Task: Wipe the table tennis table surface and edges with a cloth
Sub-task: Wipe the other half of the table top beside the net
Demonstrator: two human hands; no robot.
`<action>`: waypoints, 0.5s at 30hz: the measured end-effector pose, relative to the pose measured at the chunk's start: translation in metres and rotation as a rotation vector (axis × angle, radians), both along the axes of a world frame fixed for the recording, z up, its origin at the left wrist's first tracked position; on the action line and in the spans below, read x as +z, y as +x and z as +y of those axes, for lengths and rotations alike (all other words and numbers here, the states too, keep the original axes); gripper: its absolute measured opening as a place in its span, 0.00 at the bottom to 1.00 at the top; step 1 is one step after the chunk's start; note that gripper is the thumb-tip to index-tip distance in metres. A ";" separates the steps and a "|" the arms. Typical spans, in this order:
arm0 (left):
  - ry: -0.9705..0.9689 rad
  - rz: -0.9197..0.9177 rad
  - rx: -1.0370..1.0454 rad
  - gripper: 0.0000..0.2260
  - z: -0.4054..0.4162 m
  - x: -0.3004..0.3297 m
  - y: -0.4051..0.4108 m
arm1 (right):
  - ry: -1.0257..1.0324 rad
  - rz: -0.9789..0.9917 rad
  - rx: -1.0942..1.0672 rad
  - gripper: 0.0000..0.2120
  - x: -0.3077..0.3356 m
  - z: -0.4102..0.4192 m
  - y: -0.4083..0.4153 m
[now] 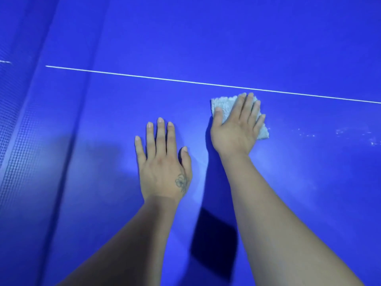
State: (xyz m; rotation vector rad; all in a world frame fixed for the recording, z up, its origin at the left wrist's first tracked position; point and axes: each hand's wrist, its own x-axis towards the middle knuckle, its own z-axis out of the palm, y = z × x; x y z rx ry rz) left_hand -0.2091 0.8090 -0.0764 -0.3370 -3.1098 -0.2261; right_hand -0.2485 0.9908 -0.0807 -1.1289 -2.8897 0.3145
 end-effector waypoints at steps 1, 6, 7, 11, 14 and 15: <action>0.011 0.013 0.002 0.30 0.001 0.000 0.000 | 0.004 0.014 0.035 0.38 0.000 -0.004 -0.007; 0.076 0.071 0.008 0.29 0.001 -0.005 0.001 | 0.034 0.096 0.226 0.36 0.002 -0.034 0.004; 0.078 0.076 0.008 0.29 0.001 -0.006 0.001 | 0.030 0.101 0.268 0.36 0.002 -0.038 0.016; 0.091 0.097 0.010 0.28 0.002 -0.006 0.001 | 0.009 0.078 0.341 0.35 0.006 -0.031 0.070; 0.104 0.099 0.004 0.28 0.001 -0.007 0.001 | 0.015 0.078 0.279 0.35 0.005 -0.002 0.097; 0.102 0.094 0.003 0.28 0.001 -0.007 0.001 | 0.020 0.078 0.259 0.35 0.004 0.010 0.100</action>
